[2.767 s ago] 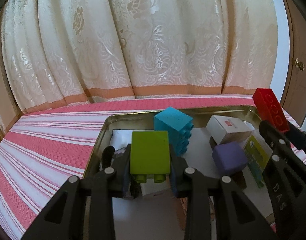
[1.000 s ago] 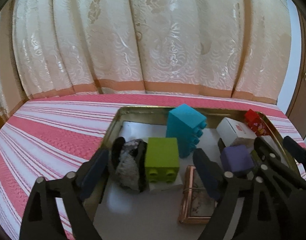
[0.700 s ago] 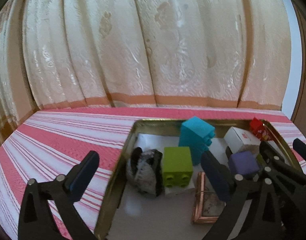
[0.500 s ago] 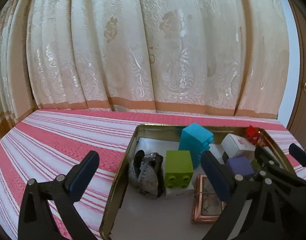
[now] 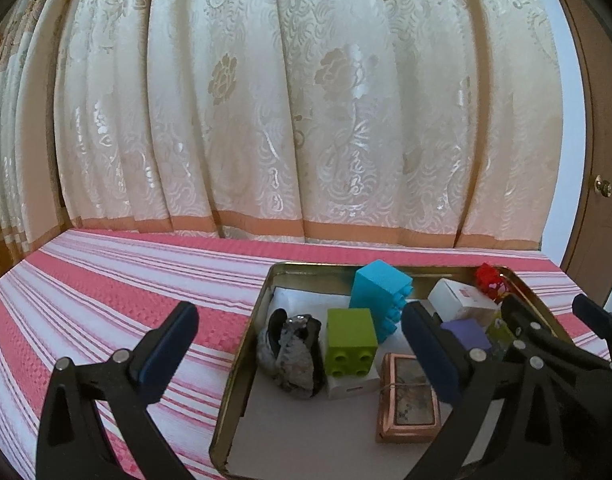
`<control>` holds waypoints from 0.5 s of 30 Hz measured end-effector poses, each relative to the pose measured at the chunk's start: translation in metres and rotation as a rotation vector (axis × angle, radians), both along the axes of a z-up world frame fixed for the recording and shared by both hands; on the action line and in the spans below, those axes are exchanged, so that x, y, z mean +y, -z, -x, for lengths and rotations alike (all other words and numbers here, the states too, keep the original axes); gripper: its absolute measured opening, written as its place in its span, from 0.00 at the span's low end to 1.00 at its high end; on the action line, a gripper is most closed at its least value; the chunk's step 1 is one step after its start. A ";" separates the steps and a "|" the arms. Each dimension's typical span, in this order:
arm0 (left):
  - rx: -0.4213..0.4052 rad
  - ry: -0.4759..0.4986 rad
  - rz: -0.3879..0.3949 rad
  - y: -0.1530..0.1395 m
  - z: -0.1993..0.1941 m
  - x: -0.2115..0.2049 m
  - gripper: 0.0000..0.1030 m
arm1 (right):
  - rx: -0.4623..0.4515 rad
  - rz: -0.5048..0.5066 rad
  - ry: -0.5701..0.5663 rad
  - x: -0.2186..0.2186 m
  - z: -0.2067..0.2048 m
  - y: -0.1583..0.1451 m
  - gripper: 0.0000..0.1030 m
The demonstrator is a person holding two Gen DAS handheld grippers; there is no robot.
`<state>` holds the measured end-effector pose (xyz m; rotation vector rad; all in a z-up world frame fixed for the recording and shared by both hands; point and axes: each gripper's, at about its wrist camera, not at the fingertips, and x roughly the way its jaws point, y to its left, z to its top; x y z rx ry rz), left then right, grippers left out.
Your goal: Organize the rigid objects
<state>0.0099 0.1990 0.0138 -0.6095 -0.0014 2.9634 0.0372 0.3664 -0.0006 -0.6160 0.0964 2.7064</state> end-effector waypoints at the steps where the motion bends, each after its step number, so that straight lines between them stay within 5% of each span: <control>1: 0.003 0.003 0.000 0.000 -0.001 0.000 1.00 | 0.002 0.001 0.000 0.000 -0.001 0.000 0.88; 15: 0.040 0.040 -0.002 -0.004 -0.016 -0.009 1.00 | 0.081 -0.016 0.012 -0.008 -0.024 -0.005 0.88</control>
